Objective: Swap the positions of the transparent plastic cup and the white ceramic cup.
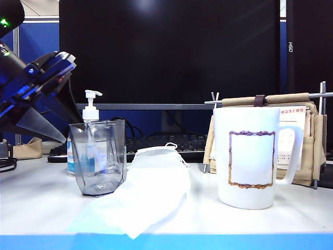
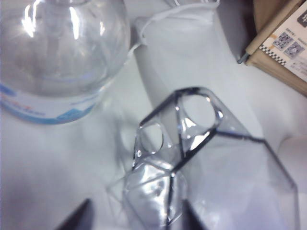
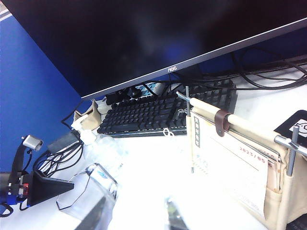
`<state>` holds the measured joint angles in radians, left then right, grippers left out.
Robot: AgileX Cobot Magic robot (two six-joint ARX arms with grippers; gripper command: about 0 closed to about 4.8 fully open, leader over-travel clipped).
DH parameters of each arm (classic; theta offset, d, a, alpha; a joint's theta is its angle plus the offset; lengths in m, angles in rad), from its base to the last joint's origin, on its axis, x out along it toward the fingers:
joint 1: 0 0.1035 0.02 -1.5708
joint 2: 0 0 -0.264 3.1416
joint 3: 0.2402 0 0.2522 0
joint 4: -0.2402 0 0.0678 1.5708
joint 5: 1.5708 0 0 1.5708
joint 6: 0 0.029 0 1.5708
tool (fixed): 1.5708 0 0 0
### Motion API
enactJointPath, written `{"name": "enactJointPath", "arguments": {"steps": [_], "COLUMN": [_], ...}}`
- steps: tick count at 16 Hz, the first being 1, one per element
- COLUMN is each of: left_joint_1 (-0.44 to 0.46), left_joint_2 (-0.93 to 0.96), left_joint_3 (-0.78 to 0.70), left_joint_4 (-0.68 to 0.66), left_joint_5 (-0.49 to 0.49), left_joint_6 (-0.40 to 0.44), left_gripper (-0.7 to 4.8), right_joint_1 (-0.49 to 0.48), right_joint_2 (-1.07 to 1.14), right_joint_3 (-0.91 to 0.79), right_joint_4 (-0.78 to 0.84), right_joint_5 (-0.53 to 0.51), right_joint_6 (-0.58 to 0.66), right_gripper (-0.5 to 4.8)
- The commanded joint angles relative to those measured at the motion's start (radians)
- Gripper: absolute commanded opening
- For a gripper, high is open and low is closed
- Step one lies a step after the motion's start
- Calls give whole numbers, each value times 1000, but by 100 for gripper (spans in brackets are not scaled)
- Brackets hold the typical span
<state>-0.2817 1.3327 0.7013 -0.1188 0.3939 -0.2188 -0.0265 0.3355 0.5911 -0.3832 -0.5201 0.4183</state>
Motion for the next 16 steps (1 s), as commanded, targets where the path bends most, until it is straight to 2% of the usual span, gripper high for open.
{"name": "enactJointPath", "arguments": {"steps": [1, 7, 9, 13, 16], "left_joint_1": [-6, -10, -10, -10, -10], "left_joint_2": [-2, 0, 7, 31, 31], "left_joint_3": [5, 5, 5, 5, 5], "left_joint_4": [38, 29, 22, 21, 32], "left_joint_5": [37, 84, 140, 153, 153], "left_joint_6": [-3, -3, -7, -23, -24], "left_gripper": [204, 205, 205, 201, 54], "right_joint_1": [1, 1, 1, 1, 1], "right_joint_2": [0, 0, 0, 0, -2], "right_joint_3": [5, 5, 5, 5, 5], "right_joint_4": [13, 13, 13, 12, 2], "right_joint_5": [-6, -6, -6, -6, -6], "right_joint_6": [-4, -9, -9, -8, -8], "right_gripper": [149, 149, 149, 149, 149]}}
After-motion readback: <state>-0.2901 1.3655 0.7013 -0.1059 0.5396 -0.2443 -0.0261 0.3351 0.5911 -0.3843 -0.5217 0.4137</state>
